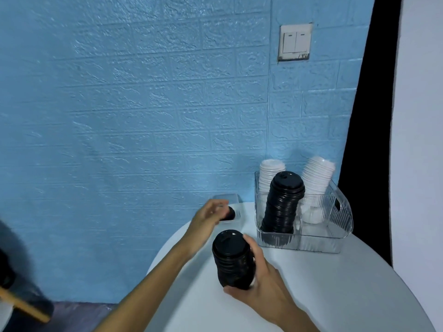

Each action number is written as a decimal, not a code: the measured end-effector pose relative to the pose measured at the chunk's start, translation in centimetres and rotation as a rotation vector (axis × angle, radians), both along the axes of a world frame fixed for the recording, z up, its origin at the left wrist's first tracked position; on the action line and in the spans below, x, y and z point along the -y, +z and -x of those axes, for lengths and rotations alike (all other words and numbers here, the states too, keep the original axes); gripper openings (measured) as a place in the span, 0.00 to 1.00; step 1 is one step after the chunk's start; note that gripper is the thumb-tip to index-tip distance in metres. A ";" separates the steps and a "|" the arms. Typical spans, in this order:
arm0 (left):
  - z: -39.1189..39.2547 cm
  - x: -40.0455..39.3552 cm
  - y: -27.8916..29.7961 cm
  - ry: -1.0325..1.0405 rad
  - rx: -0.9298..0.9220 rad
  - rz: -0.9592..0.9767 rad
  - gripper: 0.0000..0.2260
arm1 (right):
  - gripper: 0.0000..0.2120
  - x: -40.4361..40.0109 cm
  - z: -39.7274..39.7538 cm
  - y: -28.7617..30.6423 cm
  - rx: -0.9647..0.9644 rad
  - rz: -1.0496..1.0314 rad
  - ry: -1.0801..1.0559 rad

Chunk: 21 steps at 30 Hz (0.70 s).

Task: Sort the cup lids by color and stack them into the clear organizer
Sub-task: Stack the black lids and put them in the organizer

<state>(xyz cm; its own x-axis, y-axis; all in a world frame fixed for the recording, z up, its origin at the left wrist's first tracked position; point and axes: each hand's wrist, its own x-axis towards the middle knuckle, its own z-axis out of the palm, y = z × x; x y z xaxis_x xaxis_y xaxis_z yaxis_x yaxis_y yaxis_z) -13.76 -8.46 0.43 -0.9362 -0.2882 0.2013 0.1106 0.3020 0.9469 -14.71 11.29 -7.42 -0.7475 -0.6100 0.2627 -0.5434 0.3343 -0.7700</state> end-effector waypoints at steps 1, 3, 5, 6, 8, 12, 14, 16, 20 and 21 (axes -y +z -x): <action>1.8 0.8 -0.2 0.104 -0.031 0.059 0.05 | 0.54 0.0 0.0 -0.1 0.010 -0.001 0.002; 5.6 2.3 -0.7 0.228 -0.034 0.285 0.07 | 0.54 0.1 0.1 -0.2 0.028 0.002 0.002; 9.0 3.4 -1.1 0.199 0.096 0.527 0.12 | 0.55 0.1 0.3 -0.3 0.039 0.002 -0.011; 10.4 3.7 -1.2 0.159 0.204 0.650 0.16 | 0.55 0.2 0.4 -0.4 0.045 -0.003 -0.014; 12.7 4.3 -1.9 0.067 0.405 0.864 0.23 | 0.56 0.4 0.6 -0.5 0.054 -0.009 -0.017; 15.6 4.8 -3.2 -0.050 0.662 1.122 0.30 | 0.56 0.5 1.1 -0.5 0.077 0.010 -0.022; 16.4 4.8 -3.6 -0.050 0.660 1.171 0.28 | 0.55 0.4 1.2 -0.4 0.093 0.015 -0.018; 16.6 4.9 -4.0 -0.036 0.609 1.179 0.24 | 0.55 0.4 1.3 -0.5 0.089 0.015 -0.031; 14.5 5.4 -3.1 0.102 0.382 1.030 0.23 | 0.56 0.3 1.1 -0.6 0.070 0.004 -0.030; 13.4 5.4 -2.1 0.172 0.275 0.926 0.24 | 0.56 0.2 1.2 -0.6 0.065 0.011 -0.027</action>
<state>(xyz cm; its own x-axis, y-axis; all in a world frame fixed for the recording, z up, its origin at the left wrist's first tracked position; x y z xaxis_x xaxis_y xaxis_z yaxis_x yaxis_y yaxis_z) -27.12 -13.90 -1.66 -0.9444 -0.2630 0.1973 -0.1935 0.9298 0.3132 -15.87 11.09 -8.01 -0.7795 -0.5866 0.2198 -0.4832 0.3398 -0.8069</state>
